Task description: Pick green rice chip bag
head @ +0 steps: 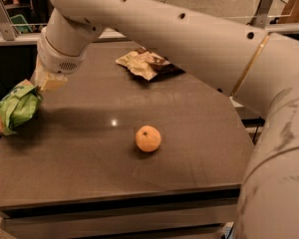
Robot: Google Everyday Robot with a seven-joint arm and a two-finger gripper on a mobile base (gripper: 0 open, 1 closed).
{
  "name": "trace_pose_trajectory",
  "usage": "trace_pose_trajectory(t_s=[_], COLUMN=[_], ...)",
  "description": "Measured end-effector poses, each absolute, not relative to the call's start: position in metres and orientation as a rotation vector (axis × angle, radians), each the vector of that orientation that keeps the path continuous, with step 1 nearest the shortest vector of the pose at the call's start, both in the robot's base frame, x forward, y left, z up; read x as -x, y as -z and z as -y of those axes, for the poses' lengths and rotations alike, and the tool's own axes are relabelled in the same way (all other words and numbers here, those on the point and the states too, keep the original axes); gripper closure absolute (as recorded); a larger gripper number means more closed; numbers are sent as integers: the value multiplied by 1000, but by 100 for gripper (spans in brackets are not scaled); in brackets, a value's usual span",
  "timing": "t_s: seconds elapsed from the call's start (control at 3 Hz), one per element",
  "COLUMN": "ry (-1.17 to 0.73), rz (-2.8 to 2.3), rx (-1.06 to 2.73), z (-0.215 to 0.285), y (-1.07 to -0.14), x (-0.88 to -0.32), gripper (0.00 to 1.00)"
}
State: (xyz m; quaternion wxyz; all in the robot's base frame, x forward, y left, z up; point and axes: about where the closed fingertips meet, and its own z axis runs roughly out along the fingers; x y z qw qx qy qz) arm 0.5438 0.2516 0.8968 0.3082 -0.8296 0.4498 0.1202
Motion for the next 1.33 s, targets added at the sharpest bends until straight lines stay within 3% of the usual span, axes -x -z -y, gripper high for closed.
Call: trace_pose_trajectory(t_s=[0.67,1.0,1.33], ry=[-169,-80,-80], rz=[-1206,-1201,-1201], rx=[2151,2099,2099], z=[-211,-160,-160], y=[-941,-994,-994], x=[-590,-621,-621], gripper=[100,100,100])
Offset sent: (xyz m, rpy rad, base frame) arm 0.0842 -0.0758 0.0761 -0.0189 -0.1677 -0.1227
